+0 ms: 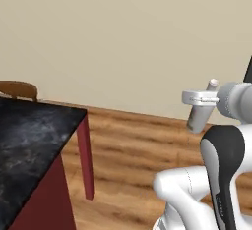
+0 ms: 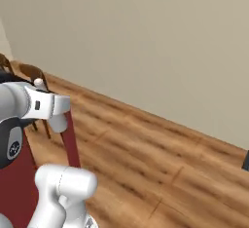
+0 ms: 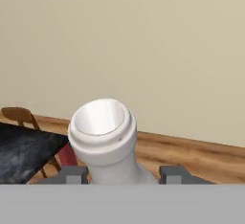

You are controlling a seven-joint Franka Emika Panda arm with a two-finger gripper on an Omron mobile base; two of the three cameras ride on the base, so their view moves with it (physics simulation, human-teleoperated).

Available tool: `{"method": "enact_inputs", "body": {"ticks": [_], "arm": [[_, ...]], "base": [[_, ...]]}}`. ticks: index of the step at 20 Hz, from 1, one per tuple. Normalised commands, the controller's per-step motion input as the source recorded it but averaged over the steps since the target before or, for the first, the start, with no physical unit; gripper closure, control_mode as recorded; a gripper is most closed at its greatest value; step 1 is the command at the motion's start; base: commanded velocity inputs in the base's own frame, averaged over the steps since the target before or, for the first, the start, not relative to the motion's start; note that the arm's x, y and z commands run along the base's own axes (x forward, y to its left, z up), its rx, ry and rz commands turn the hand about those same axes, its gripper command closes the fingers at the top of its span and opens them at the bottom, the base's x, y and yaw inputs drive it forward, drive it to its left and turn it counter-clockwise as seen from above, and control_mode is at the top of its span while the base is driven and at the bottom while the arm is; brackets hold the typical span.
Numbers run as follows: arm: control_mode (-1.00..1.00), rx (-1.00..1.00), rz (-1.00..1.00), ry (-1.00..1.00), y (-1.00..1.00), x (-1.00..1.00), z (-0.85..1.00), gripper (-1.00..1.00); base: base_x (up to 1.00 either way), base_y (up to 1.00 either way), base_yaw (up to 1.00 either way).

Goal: Place the liquor on the top shelf of the fridge to keep it out of children's reach, and place the onion and lime on lower shelves for easy access.

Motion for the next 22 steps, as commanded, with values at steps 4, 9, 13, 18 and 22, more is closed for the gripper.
{"method": "enact_inputs", "body": {"ticks": [4,9,13,18,22], "arm": [[1.00,0.00,0.00,0.00,0.00,0.00,0.00,1.00],[1.00,0.00,0.00,0.00,0.00,0.00,0.00,1.00],[1.00,0.00,0.00,0.00,0.00,0.00,0.00,1.00],[1.00,0.00,0.00,0.00,0.00,0.00,0.00,1.00],[1.00,0.00,0.00,0.00,0.00,0.00,0.00,1.00]], "base": [[0.07,-0.01,-0.63],[0.14,0.00,-0.62],[0.29,0.00,-0.59],[0.44,0.15,-0.51],[0.63,0.31,-0.43]]}}
